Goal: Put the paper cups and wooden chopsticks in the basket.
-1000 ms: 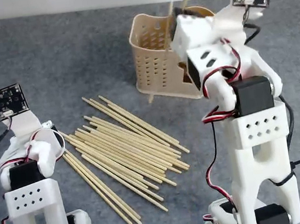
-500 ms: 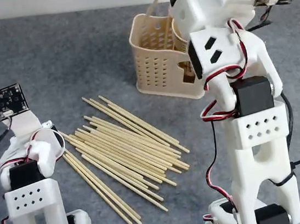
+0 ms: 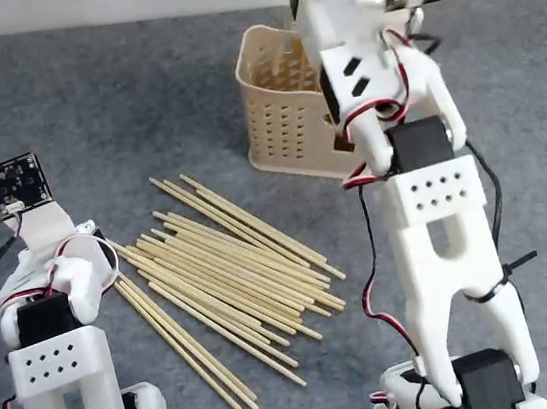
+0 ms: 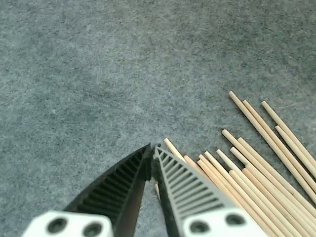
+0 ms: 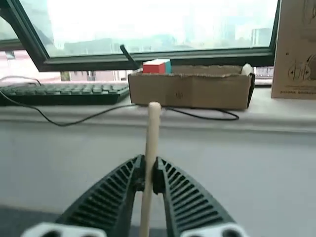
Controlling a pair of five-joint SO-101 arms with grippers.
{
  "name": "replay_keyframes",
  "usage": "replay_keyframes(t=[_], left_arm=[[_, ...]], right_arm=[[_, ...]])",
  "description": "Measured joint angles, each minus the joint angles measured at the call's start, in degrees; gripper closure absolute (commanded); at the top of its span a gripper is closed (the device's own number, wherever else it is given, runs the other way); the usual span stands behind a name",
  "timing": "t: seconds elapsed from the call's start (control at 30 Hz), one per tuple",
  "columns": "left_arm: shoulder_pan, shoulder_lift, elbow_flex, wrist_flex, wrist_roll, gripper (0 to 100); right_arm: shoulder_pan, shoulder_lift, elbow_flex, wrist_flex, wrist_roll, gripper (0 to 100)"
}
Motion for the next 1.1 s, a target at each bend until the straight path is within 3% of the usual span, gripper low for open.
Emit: replay_keyframes(t=[0.3, 0.5, 0.63, 0.87, 1.1], left_arm=[[0.0, 0.0, 0.0, 0.0, 0.0, 97], [0.0, 0.0, 0.0, 0.0, 0.0, 97], [0.0, 0.0, 0.0, 0.0, 0.0, 97], [0.0, 0.0, 0.0, 0.0, 0.0, 97], [0.0, 0.0, 0.0, 0.0, 0.0, 97]], right_arm=[[-0.6, 0.0, 10.5, 0.0, 1.7, 99.1], [-0.8, 0.1, 12.5, 0.0, 1.8, 84.4], [-0.8, -0.1, 12.5, 0.6, 1.8, 86.1], [-5.5, -10.5, 12.5, 13.9, 1.8, 92.2], [-12.7, -22.4, 17.7, 25.6, 1.8, 92.2]])
